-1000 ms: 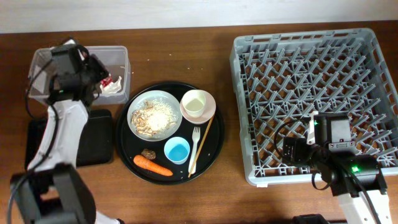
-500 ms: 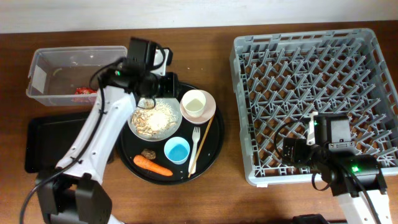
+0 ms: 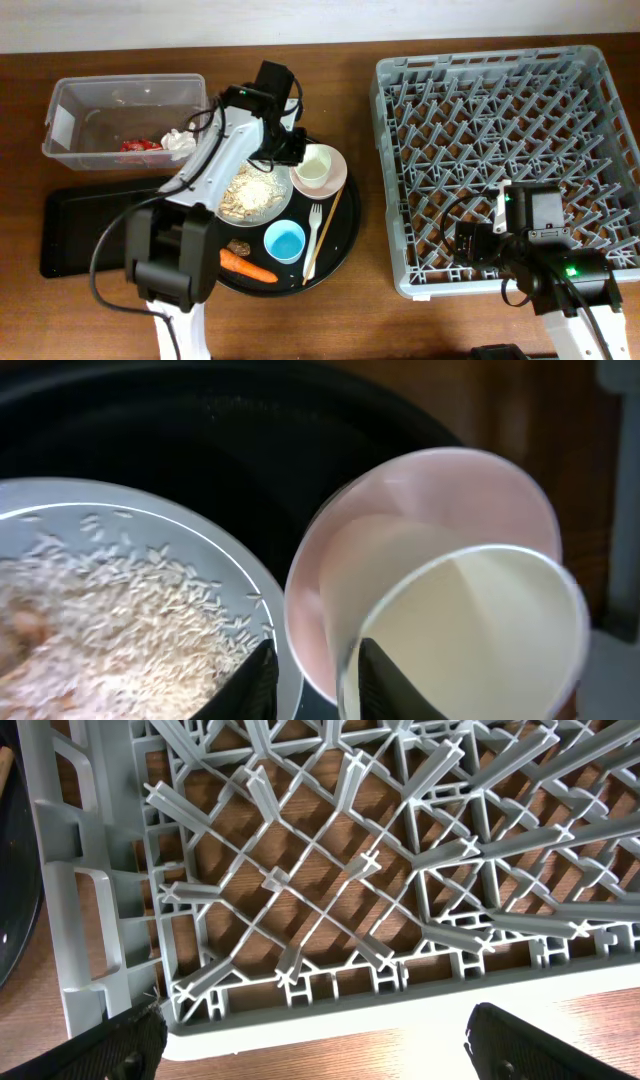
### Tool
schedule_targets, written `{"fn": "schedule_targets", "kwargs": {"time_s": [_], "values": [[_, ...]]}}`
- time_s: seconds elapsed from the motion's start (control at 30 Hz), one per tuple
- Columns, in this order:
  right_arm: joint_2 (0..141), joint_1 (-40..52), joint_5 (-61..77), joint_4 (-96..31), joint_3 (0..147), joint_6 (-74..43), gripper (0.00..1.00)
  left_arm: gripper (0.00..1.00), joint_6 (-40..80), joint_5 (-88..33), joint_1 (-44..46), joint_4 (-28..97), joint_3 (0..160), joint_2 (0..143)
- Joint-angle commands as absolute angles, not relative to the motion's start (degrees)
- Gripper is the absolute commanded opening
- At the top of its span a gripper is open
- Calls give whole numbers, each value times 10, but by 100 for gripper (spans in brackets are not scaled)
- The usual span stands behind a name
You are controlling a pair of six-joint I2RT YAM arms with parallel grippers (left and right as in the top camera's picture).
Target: Sort waste into correct bins and load items into the dishwasher rack
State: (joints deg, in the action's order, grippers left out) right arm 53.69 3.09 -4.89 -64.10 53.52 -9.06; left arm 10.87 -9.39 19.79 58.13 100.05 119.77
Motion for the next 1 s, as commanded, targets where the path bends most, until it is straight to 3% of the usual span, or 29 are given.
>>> {"fn": "schedule_targets", "kwargs": {"time_s": [0.0,0.03,0.07,0.17,0.23,0.3,0.33,0.43,0.5,0.73,0.77,0.97], "values": [[536,33,-45,-641,545,-95,99,17,102,-98,201,582,997,1212],[536,33,-45,-641,545,-95,98,13,102,-98,205,582,997,1212],[536,33,-46,-641,545,-95,99,1,102,-98,213,580,997,1212],[536,33,-46,-641,545,-95,99,0,102,-156,204,614,1026,1211],[536,21,-45,-622,545,-122,99,0,60,-278,147,697,1119,1211],[542,-20,101,-550,545,-81,99,0,-36,-542,97,720,1141,1211],[562,-36,243,-503,545,-28,99,0,-75,-612,85,731,1141,1211],[631,-39,583,-383,545,57,99,0,-113,-681,115,758,1141,1211],[672,-39,717,-308,545,69,99,0,-113,-694,150,768,1141,1211],[740,-38,753,-276,545,71,98,0,-112,-749,216,764,1141,1211],[740,-38,747,-271,545,71,94,0,-112,-775,217,766,1141,1211],[740,-38,627,-261,545,66,96,0,-112,-789,217,770,1141,1211]]}}
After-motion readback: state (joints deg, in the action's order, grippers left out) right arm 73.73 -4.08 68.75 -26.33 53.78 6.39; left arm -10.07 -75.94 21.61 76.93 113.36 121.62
